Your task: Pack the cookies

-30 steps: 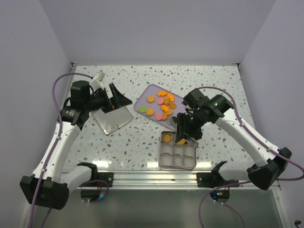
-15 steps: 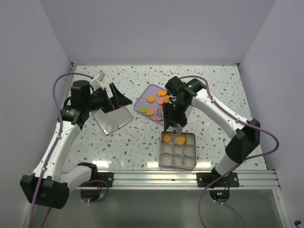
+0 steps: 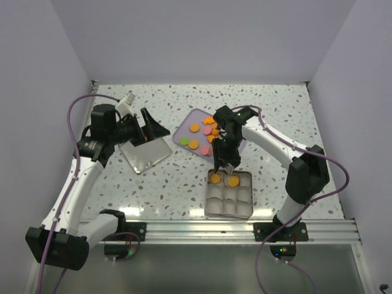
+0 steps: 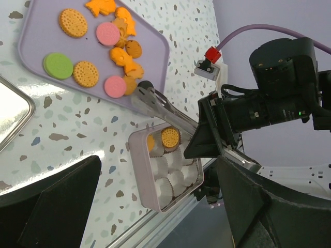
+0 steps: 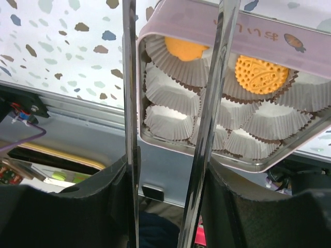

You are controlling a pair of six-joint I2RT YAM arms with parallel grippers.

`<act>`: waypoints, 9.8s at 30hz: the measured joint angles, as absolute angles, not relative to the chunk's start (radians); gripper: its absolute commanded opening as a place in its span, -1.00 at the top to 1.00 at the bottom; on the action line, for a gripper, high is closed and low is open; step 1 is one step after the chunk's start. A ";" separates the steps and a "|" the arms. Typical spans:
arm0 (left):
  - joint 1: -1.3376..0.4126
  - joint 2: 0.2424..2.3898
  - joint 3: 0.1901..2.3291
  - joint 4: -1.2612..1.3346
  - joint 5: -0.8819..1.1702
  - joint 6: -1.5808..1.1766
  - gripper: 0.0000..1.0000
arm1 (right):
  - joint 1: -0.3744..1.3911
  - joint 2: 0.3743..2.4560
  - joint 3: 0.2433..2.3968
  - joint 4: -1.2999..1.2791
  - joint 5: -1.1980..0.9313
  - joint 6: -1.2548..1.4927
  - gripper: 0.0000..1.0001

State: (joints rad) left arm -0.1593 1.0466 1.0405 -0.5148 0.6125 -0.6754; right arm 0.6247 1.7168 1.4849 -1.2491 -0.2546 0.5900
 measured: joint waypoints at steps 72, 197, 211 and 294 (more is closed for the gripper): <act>-0.159 1.081 1.090 -0.520 0.613 -0.660 -1.00 | 0.548 1.731 1.587 -1.191 -0.350 0.604 -0.02; -0.171 1.089 1.048 -0.511 0.622 -0.650 -1.00 | 0.541 0.788 0.842 -1.365 -0.288 0.773 0.35; -0.171 1.089 1.048 -0.509 0.622 -0.650 -1.00 | 0.541 0.844 0.913 -1.366 -0.286 0.759 0.24; -0.156 1.121 1.054 -0.434 0.655 -0.669 -1.00 | 0.541 2.044 1.793 -1.339 -0.121 0.435 0.14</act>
